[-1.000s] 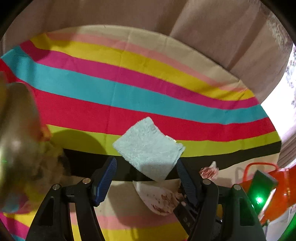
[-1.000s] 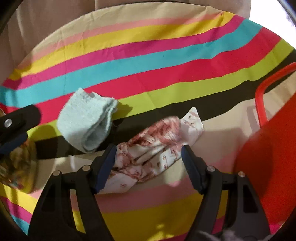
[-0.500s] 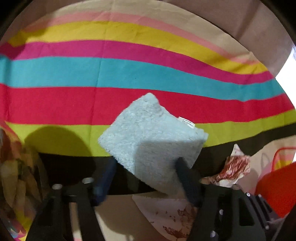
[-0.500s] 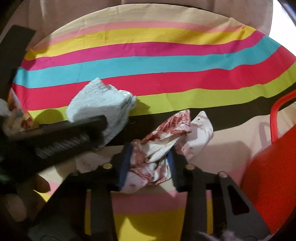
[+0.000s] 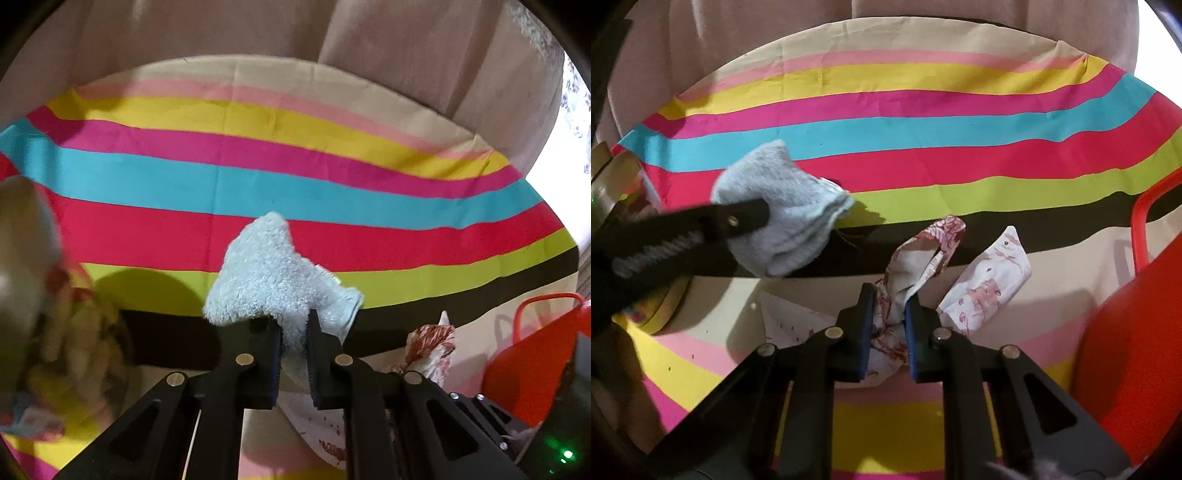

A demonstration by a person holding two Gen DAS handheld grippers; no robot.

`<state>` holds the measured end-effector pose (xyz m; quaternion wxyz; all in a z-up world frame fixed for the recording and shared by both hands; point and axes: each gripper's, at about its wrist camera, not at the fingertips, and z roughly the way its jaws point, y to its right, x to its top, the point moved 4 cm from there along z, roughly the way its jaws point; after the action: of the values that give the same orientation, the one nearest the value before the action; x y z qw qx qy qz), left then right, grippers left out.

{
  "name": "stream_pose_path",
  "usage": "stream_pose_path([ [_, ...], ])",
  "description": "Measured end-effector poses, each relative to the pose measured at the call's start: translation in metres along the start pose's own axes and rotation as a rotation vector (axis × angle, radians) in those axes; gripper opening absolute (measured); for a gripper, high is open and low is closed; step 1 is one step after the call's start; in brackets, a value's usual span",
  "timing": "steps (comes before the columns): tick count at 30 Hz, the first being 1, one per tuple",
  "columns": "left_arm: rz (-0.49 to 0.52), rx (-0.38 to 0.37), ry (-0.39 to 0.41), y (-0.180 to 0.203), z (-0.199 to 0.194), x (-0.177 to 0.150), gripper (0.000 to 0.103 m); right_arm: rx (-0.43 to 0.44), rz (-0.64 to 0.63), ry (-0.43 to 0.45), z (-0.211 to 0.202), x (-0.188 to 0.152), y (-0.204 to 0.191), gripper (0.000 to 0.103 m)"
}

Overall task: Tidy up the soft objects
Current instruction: 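Grasp the light blue towel with the left tool while the right tool grasps the white-and-red printed cloth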

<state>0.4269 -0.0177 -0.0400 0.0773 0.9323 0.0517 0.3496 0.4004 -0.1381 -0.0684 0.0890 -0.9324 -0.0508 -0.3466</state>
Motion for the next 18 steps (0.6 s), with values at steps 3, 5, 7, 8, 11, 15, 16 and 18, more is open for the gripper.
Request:
stream_pose_path([
  [3, -0.013, -0.004, 0.032, -0.002, -0.027, -0.002, 0.012, 0.011, -0.006, 0.004, -0.015, -0.002, -0.003, 0.018],
  [5, -0.016, -0.011, 0.05, -0.001, -0.045, -0.003, 0.012, 0.02, -0.023, 0.012, -0.028, -0.004, -0.008, 0.018],
  [7, -0.015, -0.016, 0.066, 0.005, -0.053, -0.003, 0.012, 0.035, -0.032, 0.013, -0.039, -0.007, -0.012, 0.018],
  [8, -0.014, -0.017, 0.075, 0.007, -0.061, -0.004, 0.012, 0.04, -0.035, 0.015, -0.047, -0.008, -0.015, 0.018],
  [11, -0.008, -0.021, 0.102, 0.012, -0.085, -0.013, 0.012, 0.047, -0.058, 0.031, -0.069, -0.014, -0.02, 0.018],
  [15, -0.022, -0.026, 0.113, 0.011, -0.112, -0.035, 0.012, 0.054, -0.063, 0.042, -0.096, -0.023, -0.018, 0.018],
  [16, -0.026, -0.028, 0.114, 0.01, -0.118, -0.041, 0.012, 0.053, -0.065, 0.046, -0.103, -0.026, -0.017, 0.018],
  [18, -0.031, -0.033, 0.118, 0.01, -0.127, -0.051, 0.012, 0.049, -0.069, 0.054, -0.118, -0.033, -0.014, 0.018],
])
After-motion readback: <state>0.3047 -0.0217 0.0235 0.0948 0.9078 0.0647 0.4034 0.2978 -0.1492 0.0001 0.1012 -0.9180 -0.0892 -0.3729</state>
